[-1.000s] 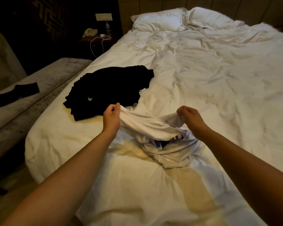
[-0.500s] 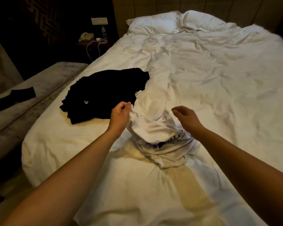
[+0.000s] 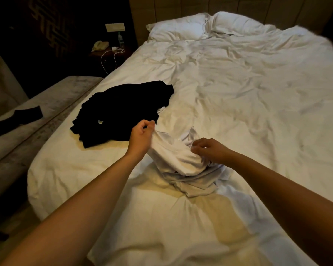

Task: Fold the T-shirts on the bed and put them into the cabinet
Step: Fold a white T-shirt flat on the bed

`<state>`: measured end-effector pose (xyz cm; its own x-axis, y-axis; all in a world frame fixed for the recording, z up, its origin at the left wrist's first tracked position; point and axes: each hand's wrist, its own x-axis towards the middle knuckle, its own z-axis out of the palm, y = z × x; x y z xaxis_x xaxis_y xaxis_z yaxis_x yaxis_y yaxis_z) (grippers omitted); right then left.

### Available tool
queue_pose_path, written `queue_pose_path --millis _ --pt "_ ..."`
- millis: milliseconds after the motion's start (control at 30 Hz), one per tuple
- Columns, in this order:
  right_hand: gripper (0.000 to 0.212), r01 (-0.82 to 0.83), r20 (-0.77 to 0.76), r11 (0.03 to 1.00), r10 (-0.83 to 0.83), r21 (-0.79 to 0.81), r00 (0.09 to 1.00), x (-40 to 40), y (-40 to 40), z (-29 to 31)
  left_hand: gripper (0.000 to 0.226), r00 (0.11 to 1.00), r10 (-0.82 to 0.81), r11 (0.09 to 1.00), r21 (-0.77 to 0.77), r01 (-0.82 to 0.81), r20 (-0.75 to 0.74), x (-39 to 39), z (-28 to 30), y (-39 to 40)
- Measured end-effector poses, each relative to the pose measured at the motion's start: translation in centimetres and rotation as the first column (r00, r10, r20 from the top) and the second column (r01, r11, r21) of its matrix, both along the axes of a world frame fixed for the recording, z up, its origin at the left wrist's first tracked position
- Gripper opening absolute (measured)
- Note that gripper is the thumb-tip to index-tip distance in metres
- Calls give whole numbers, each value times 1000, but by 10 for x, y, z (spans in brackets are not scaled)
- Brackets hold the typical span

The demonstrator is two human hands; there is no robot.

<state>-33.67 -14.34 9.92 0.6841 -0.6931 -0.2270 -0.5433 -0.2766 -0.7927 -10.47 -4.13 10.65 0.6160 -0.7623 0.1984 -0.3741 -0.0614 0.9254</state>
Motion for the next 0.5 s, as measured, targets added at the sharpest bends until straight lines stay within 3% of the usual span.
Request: queue_pose_path --millis 133,267,367,500 --pt "35 160 11 980 -163 119 987 -3 5 -1 29 999 37 999 20 -38 9 0 -4 1" --pt "34 138 20 975 -144 176 989 -5 7 3 28 998 51 998 21 -52 41 5 -1 3" --pt "26 62 47 993 -67 102 997 -10 2 7 28 996 65 998 18 -66 56 9 5 4" --pt "32 68 44 997 -66 -35 997 -23 -16 20 31 993 102 995 5 -103 64 19 7 8"
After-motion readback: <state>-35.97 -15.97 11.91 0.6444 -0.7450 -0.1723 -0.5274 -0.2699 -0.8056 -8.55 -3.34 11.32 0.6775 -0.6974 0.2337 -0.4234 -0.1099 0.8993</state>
